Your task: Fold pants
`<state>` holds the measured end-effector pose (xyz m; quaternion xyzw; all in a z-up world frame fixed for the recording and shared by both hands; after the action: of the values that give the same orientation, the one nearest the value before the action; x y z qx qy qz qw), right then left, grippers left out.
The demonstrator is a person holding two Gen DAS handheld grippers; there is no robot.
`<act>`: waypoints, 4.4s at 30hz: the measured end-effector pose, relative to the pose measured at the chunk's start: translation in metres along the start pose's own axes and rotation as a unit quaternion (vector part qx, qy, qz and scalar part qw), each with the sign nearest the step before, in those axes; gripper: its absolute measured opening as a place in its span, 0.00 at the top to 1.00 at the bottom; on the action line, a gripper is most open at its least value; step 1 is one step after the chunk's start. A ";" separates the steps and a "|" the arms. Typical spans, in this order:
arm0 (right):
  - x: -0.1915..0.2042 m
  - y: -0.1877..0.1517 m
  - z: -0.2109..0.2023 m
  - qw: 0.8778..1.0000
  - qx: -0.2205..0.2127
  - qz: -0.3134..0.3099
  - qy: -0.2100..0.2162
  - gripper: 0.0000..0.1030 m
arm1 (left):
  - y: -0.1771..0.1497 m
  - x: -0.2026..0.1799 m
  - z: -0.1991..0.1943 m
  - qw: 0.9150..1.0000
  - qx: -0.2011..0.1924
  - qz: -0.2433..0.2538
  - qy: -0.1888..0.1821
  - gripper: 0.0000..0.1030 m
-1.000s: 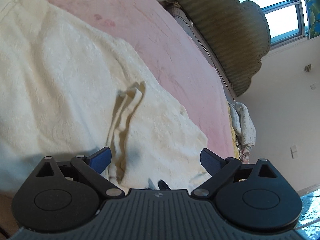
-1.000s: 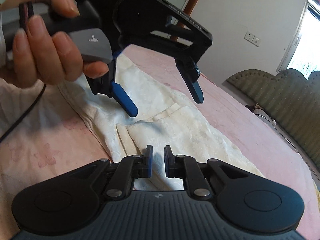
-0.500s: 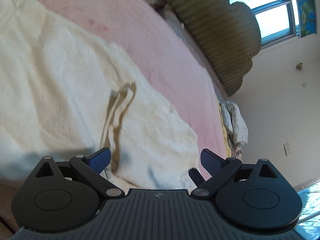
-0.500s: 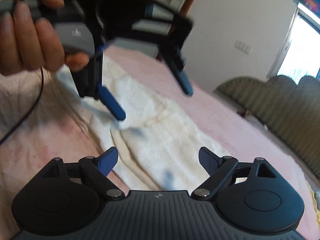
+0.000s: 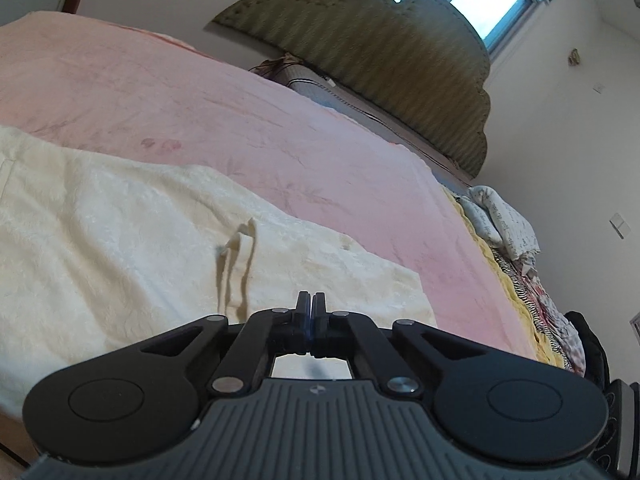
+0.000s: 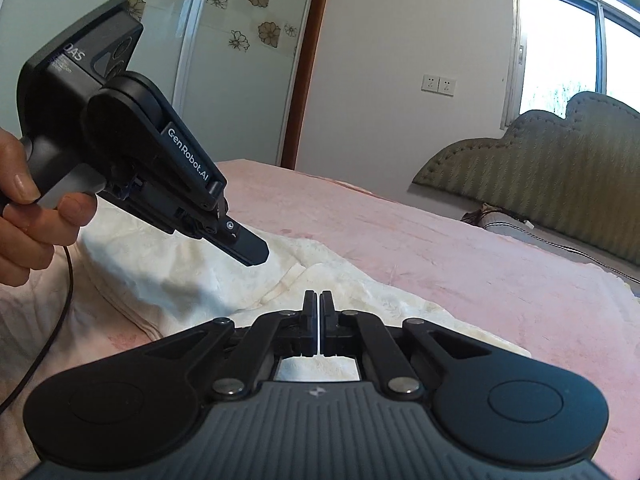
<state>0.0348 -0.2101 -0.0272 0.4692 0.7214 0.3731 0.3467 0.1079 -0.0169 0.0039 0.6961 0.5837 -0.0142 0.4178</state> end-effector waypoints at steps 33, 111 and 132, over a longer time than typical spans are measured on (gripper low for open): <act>0.034 -0.008 0.017 0.993 0.045 -0.101 -0.038 0.96 | 0.000 -0.004 -0.017 0.998 -0.054 0.020 0.036 0.12; -0.128 -0.018 0.047 0.974 0.169 0.137 -0.061 0.76 | -0.009 -0.007 0.097 0.993 0.024 0.078 0.083 0.88; -0.003 -0.011 0.033 0.985 0.144 0.064 0.067 0.50 | 0.014 -0.013 0.100 0.974 0.003 0.137 0.182 0.54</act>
<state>0.0590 -0.2093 -0.0519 0.5332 0.7579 0.3171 0.2019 0.1620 -0.0870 -0.0466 0.7616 0.5493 0.1682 0.3000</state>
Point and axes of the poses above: each gripper's, at about its wrist camera, not at the fingertips, and z roughly the way its jaws point, x to its left, y to its top, the point moved 3 cm from there along z, roughly the way its jaws point, and after that the axes turned 9 degrees about x, right-handed, at the moved point
